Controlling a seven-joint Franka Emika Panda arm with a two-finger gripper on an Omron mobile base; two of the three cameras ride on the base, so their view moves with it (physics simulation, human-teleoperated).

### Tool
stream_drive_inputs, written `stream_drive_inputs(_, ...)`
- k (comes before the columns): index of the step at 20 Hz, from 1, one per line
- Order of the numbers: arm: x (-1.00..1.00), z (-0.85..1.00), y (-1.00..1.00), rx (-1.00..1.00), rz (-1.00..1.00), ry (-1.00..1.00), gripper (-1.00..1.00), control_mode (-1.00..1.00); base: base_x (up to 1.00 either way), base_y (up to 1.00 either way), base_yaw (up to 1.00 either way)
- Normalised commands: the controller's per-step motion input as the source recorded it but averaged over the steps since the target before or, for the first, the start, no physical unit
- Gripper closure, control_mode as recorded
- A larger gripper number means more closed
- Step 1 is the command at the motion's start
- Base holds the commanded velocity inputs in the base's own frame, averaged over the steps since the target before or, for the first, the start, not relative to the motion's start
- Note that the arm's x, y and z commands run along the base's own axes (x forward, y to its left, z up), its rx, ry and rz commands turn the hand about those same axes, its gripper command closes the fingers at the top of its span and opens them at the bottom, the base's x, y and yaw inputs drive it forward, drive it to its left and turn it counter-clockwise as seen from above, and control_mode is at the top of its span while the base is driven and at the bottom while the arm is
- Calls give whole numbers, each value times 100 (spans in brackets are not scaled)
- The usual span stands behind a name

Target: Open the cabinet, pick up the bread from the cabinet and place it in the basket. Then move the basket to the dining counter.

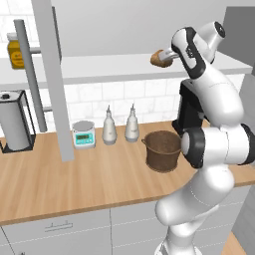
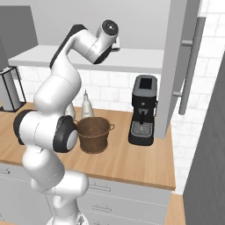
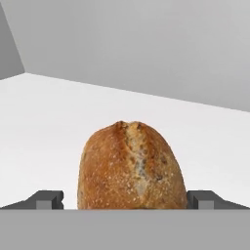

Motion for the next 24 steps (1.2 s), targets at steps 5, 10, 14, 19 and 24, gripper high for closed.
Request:
stream_drive_inputs(5,0,0,0,-5,2,0,-100,-100,0,0,0)
stream_drive_inputs(10,0,-1,0,-4,0,0,-100,-100,0,0,0)
stream_drive_inputs(14,2,-2,0,-1,0,0,-100,-100,0,0,0)
stream_drive_inputs(19,0,-15,0,0,0,0,-100,-100,0,0,0)
stream_drive_inputs(24,14,-4,3,0,0,0,-100,-100,0,0,0)
